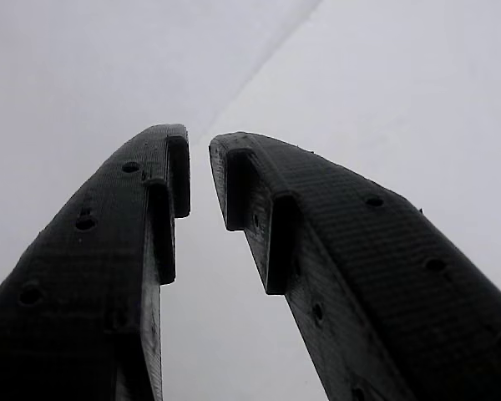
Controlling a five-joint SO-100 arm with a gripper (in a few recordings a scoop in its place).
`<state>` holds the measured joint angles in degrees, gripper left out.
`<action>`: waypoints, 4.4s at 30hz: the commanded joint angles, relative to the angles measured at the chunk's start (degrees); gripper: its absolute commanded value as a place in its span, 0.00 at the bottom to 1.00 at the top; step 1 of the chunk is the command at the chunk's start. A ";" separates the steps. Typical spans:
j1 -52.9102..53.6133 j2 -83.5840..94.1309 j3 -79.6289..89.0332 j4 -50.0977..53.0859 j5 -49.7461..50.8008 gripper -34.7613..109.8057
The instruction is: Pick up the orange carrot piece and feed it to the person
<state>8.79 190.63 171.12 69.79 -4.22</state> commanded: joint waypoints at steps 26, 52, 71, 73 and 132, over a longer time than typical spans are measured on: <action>0.70 0.62 -3.78 -0.18 -0.97 0.24; 0.70 0.18 -15.29 -0.35 -1.58 0.23; 9.84 -47.20 -47.11 -0.35 -10.72 0.23; 11.51 -52.29 -50.89 -0.35 -10.90 0.23; 52.12 -109.34 -93.87 0.18 -39.20 0.22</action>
<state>59.77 79.37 81.21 69.70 -42.80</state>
